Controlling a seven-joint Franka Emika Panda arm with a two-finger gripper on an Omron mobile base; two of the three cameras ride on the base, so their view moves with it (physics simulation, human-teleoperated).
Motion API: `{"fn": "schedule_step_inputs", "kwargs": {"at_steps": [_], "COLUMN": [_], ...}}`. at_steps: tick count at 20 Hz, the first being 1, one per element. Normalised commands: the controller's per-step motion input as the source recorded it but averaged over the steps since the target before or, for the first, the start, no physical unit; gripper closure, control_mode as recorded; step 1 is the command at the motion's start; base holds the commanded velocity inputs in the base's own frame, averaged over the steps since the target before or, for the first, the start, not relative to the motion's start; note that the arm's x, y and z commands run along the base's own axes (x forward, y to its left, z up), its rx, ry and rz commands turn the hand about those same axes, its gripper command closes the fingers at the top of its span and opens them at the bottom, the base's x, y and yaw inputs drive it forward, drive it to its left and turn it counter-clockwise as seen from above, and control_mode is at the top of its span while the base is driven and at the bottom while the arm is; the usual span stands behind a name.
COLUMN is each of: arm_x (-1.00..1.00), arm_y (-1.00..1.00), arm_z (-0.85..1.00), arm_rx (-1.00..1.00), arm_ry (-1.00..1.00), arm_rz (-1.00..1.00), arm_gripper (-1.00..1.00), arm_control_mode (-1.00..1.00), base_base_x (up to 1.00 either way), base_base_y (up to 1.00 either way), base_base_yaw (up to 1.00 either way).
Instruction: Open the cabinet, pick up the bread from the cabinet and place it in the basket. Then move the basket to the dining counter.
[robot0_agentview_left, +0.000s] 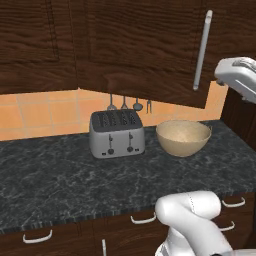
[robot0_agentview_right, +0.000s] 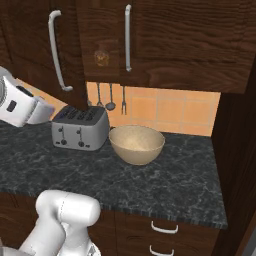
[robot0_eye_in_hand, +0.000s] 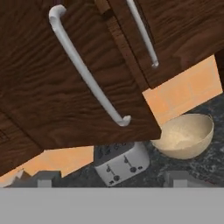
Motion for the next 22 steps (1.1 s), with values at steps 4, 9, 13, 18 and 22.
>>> {"fn": "schedule_step_inputs", "kwargs": {"at_steps": [4,9,13,18,22], "arm_x": [0.65,0.91,1.0,0.97,0.74], "arm_y": [-1.0,-0.64,-0.15,0.04,0.23], "arm_z": [-0.05,-0.08,-0.35,-0.07,-0.01], "arm_rx": [0.21,0.36,0.45,0.38,0.33], "arm_ry": [0.38,0.16,0.12,0.23,0.17], "arm_rz": [-0.02,-0.02,-0.04,-0.02,0.0], "arm_gripper": [-1.0,-1.0,-1.0,-1.0,-1.0], "arm_control_mode": [-1.0,-1.0,-1.0,-1.0,-1.0], "base_base_x": [0.0,0.0,0.0,0.0,0.0], "base_base_y": [0.0,0.0,0.0,0.0,0.0], "base_base_yaw": [0.0,0.0,0.0,0.0,0.0]}}
